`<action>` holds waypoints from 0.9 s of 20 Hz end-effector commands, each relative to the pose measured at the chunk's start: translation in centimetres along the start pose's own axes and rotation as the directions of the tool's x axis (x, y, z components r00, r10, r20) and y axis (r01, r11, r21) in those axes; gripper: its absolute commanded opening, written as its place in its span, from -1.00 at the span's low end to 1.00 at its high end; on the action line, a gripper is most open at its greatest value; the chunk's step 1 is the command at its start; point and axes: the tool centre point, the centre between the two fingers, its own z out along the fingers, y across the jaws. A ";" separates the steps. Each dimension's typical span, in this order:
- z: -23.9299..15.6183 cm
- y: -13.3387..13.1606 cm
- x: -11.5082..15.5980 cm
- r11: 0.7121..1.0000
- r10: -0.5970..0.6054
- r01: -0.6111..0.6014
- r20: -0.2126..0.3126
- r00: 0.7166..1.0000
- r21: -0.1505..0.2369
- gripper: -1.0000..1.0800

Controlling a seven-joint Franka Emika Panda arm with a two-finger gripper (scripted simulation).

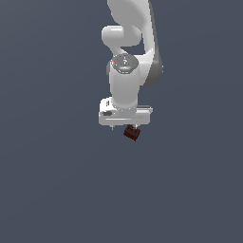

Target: Pick up the object and move it to a goal position.

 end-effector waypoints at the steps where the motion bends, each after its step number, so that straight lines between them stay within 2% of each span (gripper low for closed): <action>1: 0.0 0.0 0.0 1.000 0.000 0.000 0.000 1.000 0.000 0.92; 12: 0.6 2.0 -0.1 1.000 -0.002 0.002 -0.002 1.000 0.001 0.92; 18: 0.7 1.9 -0.1 1.000 -0.012 0.012 -0.002 1.000 0.000 0.92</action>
